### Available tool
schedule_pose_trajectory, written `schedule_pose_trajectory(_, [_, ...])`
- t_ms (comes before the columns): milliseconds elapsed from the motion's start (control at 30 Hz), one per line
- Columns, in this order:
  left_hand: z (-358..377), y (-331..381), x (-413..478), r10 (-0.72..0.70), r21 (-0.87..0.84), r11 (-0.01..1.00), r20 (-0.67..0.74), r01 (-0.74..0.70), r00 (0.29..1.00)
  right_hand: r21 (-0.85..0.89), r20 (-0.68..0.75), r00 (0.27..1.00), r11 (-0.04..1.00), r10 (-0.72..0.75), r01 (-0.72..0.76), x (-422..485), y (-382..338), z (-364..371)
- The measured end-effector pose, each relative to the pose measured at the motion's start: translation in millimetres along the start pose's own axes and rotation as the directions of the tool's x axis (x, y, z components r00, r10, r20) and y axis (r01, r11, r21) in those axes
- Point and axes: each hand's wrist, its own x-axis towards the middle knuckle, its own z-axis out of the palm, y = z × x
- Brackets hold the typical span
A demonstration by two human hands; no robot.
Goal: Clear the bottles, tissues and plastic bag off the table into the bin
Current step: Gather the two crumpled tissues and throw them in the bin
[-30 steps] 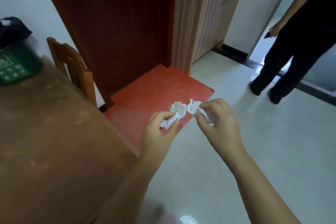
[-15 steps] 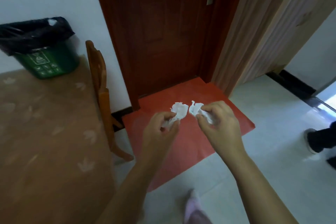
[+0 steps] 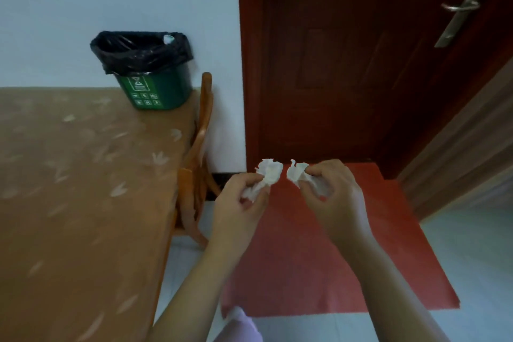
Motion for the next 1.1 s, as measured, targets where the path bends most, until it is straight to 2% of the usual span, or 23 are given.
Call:
schedule_pose_trajectory(267, [-18, -25, 104, -0.024, -0.048, 0.999, -0.148, 0.017, 0.989, 0.034, 0.102, 0.988, 0.993, -0.113, 0.111, 102, 12, 65])
schedule_pose_trajectory(567, [-72, -47, 234, 0.052, 0.042, 0.998, -0.301, -0.041, 0.952, 0.058, 0.171, 0.962, 0.977, -0.213, 0.206, 236, -14, 152])
schedule_pose_trajectory(867, [-116, -77, 314, -0.004, 0.020, 1.000, -0.463, 0.015, 0.886, 0.153, 0.282, 0.920, 0.960, -0.270, 0.235, 323, -22, 230])
schedule_pose_trajectory(1100, [-144, -79, 381, -0.003, 0.083, 0.994, -0.631, 0.071, 0.776, 0.274, 0.365, 0.849, 0.916, -0.382, 0.294, 403, -29, 302])
